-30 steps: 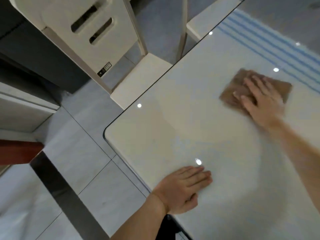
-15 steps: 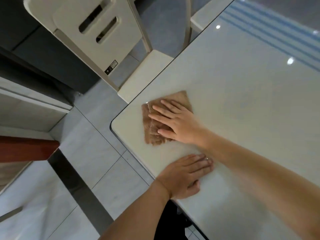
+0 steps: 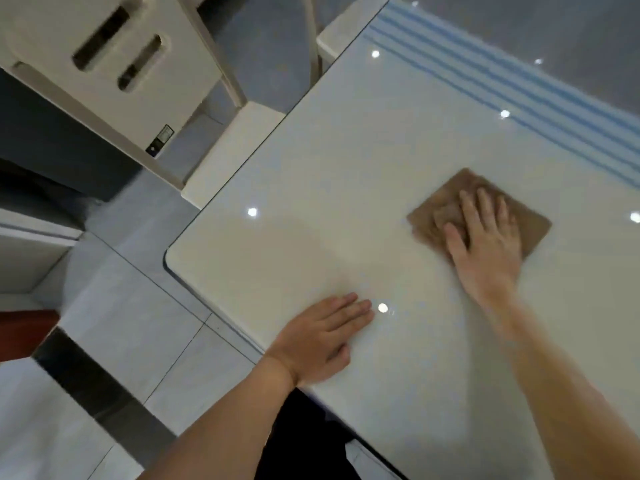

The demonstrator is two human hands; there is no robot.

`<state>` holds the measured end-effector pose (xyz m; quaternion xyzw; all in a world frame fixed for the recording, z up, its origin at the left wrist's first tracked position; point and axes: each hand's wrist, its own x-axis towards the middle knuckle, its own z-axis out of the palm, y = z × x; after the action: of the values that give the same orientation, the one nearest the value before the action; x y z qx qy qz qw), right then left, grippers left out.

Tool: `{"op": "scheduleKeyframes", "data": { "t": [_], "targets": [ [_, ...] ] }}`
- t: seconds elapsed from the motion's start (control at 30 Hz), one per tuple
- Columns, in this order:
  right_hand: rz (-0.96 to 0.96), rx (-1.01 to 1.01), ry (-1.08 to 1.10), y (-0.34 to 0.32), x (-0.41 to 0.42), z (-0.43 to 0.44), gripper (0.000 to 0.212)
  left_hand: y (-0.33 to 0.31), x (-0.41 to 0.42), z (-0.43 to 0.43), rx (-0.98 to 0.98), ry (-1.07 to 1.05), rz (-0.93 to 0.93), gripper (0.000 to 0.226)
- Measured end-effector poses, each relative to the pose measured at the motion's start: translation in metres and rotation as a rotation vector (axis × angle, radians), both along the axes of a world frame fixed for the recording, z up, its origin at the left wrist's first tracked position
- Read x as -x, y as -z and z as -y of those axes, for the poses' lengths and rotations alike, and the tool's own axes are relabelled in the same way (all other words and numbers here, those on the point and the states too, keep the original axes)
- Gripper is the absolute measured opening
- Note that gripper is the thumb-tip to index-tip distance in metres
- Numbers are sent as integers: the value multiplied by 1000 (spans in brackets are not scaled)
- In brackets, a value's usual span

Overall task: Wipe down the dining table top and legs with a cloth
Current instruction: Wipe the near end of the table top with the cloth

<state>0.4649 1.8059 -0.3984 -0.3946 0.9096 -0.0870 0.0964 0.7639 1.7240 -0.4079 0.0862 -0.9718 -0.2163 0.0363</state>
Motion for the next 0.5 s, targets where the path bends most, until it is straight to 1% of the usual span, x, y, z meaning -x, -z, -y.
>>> {"op": "scheduleKeyframes", "data": {
  "t": [0.07, 0.17, 0.23, 0.27, 0.3, 0.33, 0.43, 0.5],
  "targets": [
    [22, -9, -150, -3, -67, -50, 64, -1, 0, 0, -1, -1, -8, 54],
    [19, -32, -499, -4, -139, -134, 64, -1, 0, 0, -1, -2, -9, 55],
    [20, -65, -745, -4, -140, -162, 66, 0, 0, -1, -4, -3, -7, 55],
    [18, -79, -808, -3, -129, -163, 67, 1, -1, -1, -2, -4, -2, 55],
    [19, -90, -810, -3, -114, -158, 68, 2, -1, 0, -4, -6, 4, 55],
    [21, -80, -737, -2, -97, -147, 67, 1, -1, 0, -5, -8, 7, 55],
    [8, -21, -303, 0, -40, -98, 64, 2, -1, 1, 21, 4, 16, 57],
    [-9, -9, -80, 0, -10, -63, 64, 1, -2, 1, 24, 16, 27, 58]
  ]
}}
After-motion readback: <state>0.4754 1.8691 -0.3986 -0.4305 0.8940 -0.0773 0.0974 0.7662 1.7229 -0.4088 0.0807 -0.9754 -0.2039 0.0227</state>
